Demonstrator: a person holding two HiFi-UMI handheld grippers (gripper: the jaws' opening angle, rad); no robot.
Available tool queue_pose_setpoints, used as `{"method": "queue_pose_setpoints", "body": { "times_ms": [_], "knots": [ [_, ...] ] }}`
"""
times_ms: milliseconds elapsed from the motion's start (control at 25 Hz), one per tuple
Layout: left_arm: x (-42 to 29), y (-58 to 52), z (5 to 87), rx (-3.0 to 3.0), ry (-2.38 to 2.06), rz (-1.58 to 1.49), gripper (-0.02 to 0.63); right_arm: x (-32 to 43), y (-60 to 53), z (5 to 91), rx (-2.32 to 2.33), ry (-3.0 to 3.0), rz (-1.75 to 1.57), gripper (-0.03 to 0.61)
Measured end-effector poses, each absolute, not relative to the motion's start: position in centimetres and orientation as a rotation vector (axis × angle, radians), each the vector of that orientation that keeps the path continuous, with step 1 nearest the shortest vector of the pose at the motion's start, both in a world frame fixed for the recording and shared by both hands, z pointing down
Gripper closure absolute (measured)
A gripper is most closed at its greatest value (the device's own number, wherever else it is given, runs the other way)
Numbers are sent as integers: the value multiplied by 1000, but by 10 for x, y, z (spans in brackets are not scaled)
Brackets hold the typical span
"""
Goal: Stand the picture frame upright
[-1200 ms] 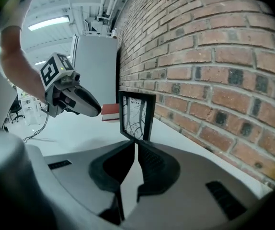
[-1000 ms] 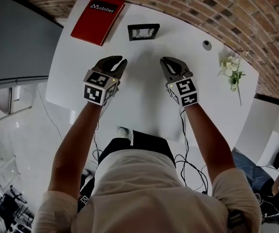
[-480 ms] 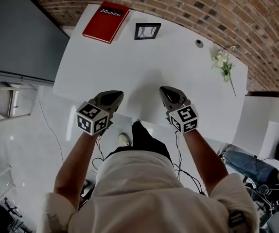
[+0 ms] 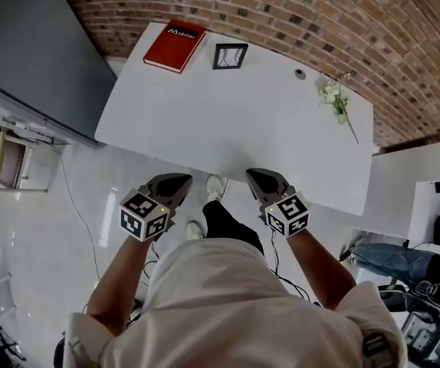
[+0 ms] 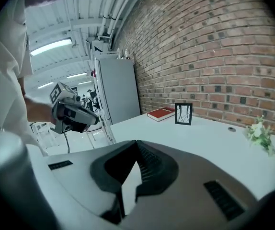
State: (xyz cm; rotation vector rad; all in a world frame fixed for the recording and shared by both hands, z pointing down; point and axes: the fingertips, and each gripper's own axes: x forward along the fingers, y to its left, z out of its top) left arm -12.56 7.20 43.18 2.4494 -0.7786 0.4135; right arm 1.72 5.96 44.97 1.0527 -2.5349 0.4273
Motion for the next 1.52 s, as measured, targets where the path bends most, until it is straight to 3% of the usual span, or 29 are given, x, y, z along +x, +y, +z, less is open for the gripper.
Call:
{"method": "queue_pose_setpoints", "body": {
  "times_ms": [680, 1520],
  "knots": [
    [-126, 143, 384, 2514, -799, 376, 620, 14, 139, 400, 1059, -2606, 344, 574],
    [-151, 157, 385, 2498, -846, 344, 620, -9, 160, 398, 1042, -2619, 310, 574]
  ]
}}
